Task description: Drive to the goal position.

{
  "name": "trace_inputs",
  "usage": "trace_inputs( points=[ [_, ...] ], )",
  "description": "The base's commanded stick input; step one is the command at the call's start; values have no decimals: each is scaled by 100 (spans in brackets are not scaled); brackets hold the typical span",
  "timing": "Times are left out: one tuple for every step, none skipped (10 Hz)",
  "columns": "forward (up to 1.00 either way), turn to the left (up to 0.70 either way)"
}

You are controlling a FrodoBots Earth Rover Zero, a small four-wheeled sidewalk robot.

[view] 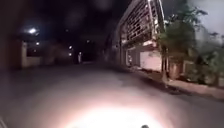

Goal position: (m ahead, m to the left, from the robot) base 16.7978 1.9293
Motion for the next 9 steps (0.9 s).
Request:
trace_inputs(
  points=[
    [70, 0],
    [70, 0],
    [70, 0],
    [70, 0],
    [70, 0],
    [70, 0],
    [70, 0],
    [70, 0],
    [70, 0]
  ],
)
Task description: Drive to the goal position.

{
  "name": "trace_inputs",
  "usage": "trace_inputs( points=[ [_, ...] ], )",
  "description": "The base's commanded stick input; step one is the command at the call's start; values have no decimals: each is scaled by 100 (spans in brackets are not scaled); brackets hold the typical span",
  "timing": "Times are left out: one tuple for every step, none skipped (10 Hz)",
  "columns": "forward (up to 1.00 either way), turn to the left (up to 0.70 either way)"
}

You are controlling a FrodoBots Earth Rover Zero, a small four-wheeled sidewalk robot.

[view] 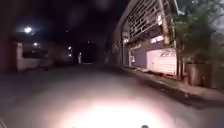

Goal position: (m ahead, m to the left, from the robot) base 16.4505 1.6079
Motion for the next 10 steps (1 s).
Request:
trace_inputs(
  points=[
    [70, 0],
    [70, 0],
    [70, 0],
    [70, 0],
    [70, 0],
    [70, 0],
    [70, 0],
    [70, 0],
    [70, 0],
    [70, 0]
  ],
)
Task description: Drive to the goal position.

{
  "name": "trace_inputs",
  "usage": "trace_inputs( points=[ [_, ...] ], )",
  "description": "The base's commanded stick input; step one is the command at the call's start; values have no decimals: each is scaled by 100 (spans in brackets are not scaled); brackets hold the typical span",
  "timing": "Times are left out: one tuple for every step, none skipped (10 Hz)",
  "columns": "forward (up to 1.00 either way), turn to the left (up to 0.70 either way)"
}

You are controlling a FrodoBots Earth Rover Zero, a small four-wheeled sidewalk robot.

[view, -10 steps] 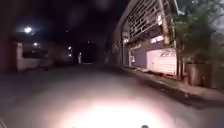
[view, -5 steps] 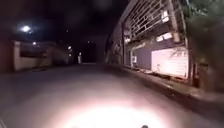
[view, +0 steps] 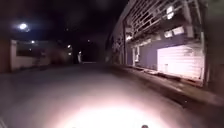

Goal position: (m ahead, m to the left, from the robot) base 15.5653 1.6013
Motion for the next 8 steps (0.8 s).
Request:
trace_inputs(
  points=[
    [70, 0],
    [70, 0],
    [70, 0],
    [70, 0],
    [70, 0],
    [70, 0],
    [70, 0],
    [70, 0]
  ],
)
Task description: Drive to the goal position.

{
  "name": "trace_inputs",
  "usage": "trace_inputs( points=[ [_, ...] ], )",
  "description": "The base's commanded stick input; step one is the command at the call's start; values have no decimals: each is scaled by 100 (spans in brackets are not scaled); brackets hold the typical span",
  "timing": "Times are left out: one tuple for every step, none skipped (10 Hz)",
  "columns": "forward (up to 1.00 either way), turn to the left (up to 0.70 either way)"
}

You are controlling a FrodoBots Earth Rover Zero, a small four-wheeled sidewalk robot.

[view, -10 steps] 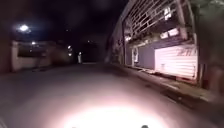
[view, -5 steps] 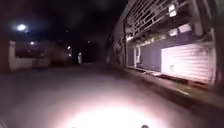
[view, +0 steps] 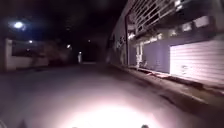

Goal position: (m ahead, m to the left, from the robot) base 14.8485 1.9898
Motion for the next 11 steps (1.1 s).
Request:
trace_inputs(
  points=[
    [70, 0],
    [70, 0],
    [70, 0],
    [70, 0],
    [70, 0],
    [70, 0],
    [70, 0],
    [70, 0],
    [70, 0],
    [70, 0],
    [70, 0]
  ],
)
